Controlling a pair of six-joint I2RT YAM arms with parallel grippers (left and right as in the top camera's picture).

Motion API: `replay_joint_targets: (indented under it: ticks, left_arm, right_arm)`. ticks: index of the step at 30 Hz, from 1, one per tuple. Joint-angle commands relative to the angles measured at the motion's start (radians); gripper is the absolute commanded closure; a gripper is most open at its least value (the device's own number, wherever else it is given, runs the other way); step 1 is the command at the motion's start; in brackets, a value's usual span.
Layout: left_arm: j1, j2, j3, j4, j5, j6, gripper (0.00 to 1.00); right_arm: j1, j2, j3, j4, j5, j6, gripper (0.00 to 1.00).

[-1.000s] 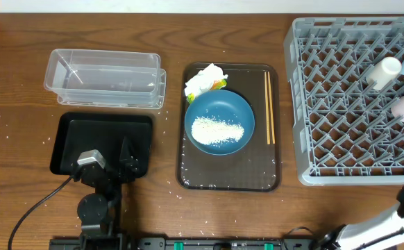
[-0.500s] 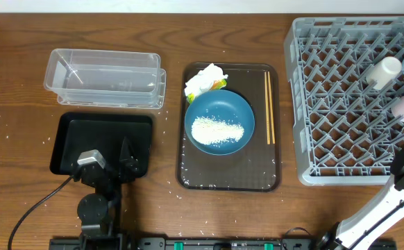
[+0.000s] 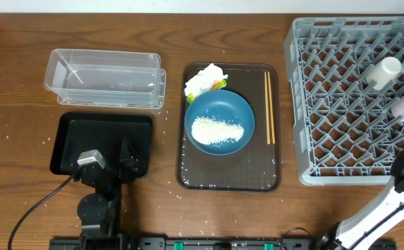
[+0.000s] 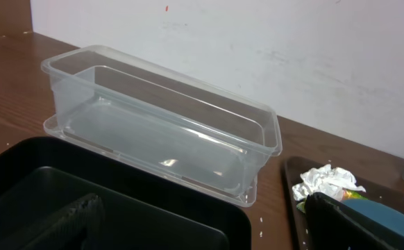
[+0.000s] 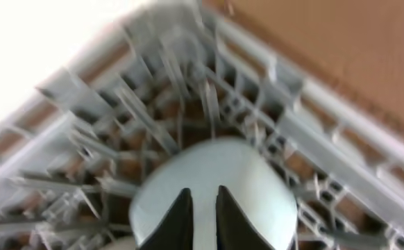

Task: Sort waste into correct bins and load items into the dishwasher rack
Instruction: 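Carry the blue bowl into the rack's far corner and release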

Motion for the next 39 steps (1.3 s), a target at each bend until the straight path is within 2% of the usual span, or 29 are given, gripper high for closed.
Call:
replay_joint_targets:
  ticks: [1,7,11,14,19,23,29,34,39]
  left_arm:
    - [-0.004,-0.006,-0.023,-0.033,-0.011,0.017,0.05]
    - [-0.004,-0.006,-0.023,-0.033,-0.011,0.017,0.05]
    - [-0.004,-0.006,-0.023,-0.033,-0.011,0.017,0.05]
    - [-0.004,-0.006,-0.023,-0.033,-0.011,0.017,0.05]
    - [-0.004,-0.006,-0.023,-0.033,-0.011,0.017,0.05]
    - [-0.004,-0.006,-0.023,-0.033,-0.011,0.017,0.05]
    - [-0.004,-0.006,-0.023,-0.033,-0.011,0.017,0.05]
    - [-0.004,-0.006,-0.023,-0.033,-0.011,0.017,0.05]
    - [-0.004,-0.006,-0.023,-0.033,-0.011,0.017,0.05]
  right_arm:
    - [0.001,-0.053,0.0,0.045,-0.027,0.011,0.87]
    - [0.018,0.009,0.0,0.101,-0.031,0.045,0.92]
    - [0.026,0.058,0.0,0.081,-0.031,0.045,0.95]
    - [0.024,0.072,0.0,0.055,-0.03,0.043,0.94]
    - [0.024,0.07,0.0,0.011,-0.031,0.029,0.92]
    - [0.021,0.06,0.0,-0.054,-0.029,0.029,0.99]
    - [0.003,-0.035,0.002,-0.111,-0.026,0.029,0.99]
    - [-0.014,-0.172,0.002,-0.134,-0.026,0.029,0.88]
    - [-0.007,-0.295,0.002,-0.148,-0.055,0.029,0.6]
